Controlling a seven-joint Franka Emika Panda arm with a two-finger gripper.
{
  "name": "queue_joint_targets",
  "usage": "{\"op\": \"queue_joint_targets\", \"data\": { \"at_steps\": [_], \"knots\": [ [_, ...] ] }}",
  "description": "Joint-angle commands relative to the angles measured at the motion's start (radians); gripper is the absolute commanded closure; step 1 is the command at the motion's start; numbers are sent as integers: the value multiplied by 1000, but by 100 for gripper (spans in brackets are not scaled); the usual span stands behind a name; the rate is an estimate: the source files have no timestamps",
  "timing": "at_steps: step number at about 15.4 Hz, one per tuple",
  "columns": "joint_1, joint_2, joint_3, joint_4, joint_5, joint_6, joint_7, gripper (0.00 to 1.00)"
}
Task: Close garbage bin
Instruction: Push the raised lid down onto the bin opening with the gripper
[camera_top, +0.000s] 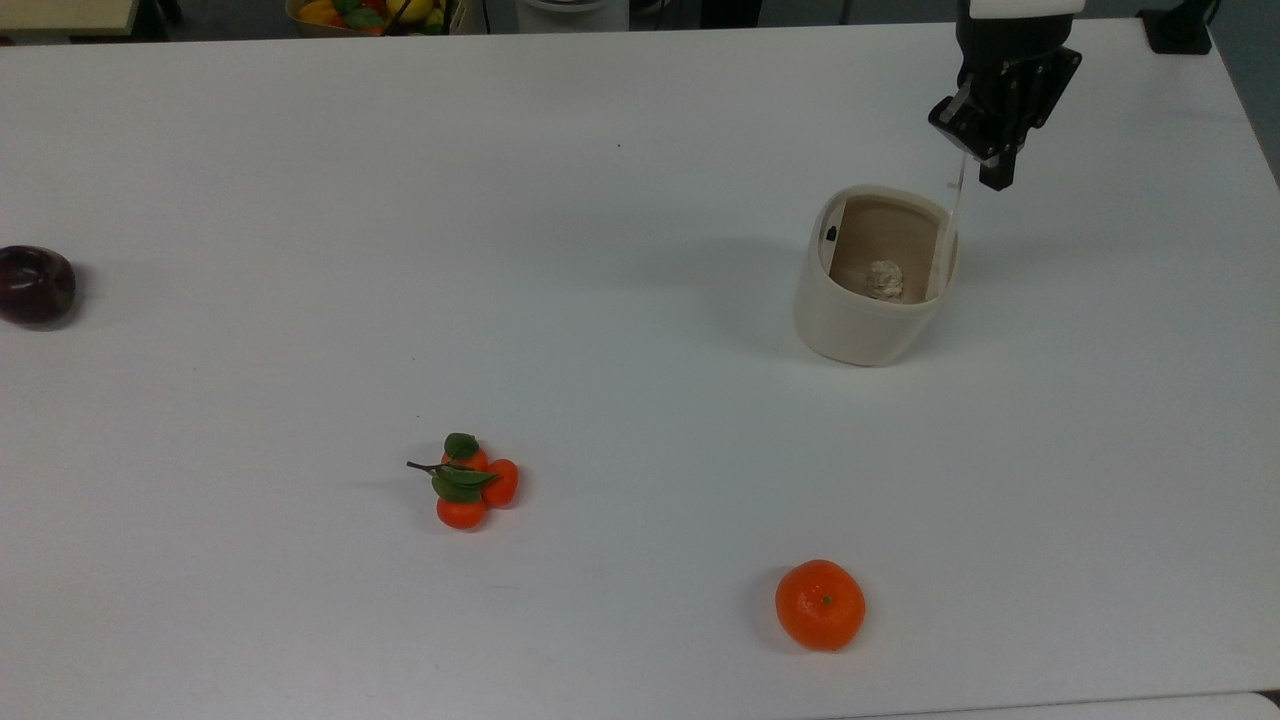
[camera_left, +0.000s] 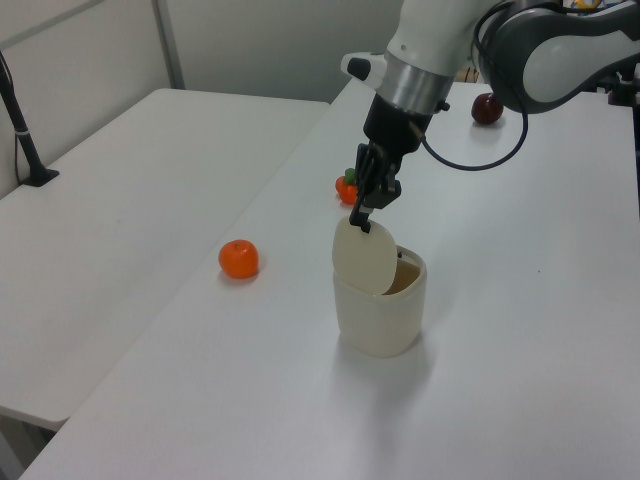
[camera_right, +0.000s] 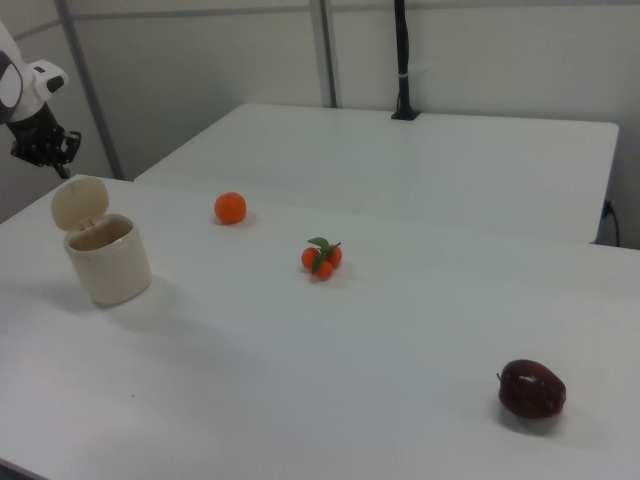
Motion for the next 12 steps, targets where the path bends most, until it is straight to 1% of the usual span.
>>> {"op": "queue_joint_targets", "data": {
  "at_steps": [1, 3, 9, 12],
  "knots": [
    [4, -3, -14, -31, 7, 10, -89, 100],
    [0, -3, -21, -36, -5, -14, -100, 100],
    [-33, -3, -26, -37, -13, -157, -183, 100],
    [-48, -3, -26, -50, -50, -190, -183, 100]
  ]
}}
